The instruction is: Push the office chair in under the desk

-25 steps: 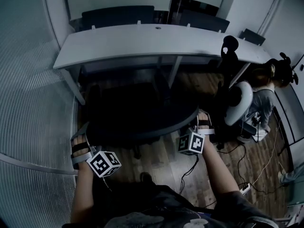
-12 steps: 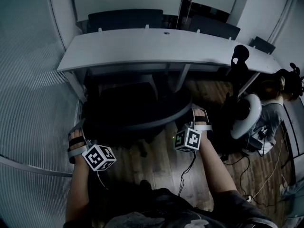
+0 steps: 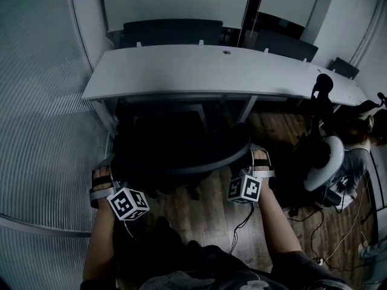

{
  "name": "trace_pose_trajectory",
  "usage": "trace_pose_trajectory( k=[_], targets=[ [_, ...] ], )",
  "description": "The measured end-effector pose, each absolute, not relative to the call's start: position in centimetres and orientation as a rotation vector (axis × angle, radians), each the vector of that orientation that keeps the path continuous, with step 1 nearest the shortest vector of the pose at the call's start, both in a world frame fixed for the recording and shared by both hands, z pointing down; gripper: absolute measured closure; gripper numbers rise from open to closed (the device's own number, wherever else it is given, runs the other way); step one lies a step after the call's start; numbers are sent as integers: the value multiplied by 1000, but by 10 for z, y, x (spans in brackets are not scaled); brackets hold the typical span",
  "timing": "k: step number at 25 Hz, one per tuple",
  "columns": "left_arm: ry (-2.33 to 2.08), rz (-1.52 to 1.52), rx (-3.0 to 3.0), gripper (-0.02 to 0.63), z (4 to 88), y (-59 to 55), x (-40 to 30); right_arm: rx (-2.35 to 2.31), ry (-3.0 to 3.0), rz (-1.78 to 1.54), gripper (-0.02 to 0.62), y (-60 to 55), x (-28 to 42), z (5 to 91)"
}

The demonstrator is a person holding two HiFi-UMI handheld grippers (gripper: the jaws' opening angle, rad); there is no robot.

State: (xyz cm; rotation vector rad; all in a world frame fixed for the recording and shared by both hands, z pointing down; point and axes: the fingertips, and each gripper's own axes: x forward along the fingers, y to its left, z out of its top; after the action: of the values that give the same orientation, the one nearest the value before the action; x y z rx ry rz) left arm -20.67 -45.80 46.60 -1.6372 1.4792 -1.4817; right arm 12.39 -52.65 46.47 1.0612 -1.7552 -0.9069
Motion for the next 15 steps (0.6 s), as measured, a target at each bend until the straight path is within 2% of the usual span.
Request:
trace_pose_trajectory(
  k=[15],
  targets=[
    [1441, -1448, -1640, 357, 466, -566, -291, 1113, -1699, -849, 342, -612, 45, 467]
  ],
)
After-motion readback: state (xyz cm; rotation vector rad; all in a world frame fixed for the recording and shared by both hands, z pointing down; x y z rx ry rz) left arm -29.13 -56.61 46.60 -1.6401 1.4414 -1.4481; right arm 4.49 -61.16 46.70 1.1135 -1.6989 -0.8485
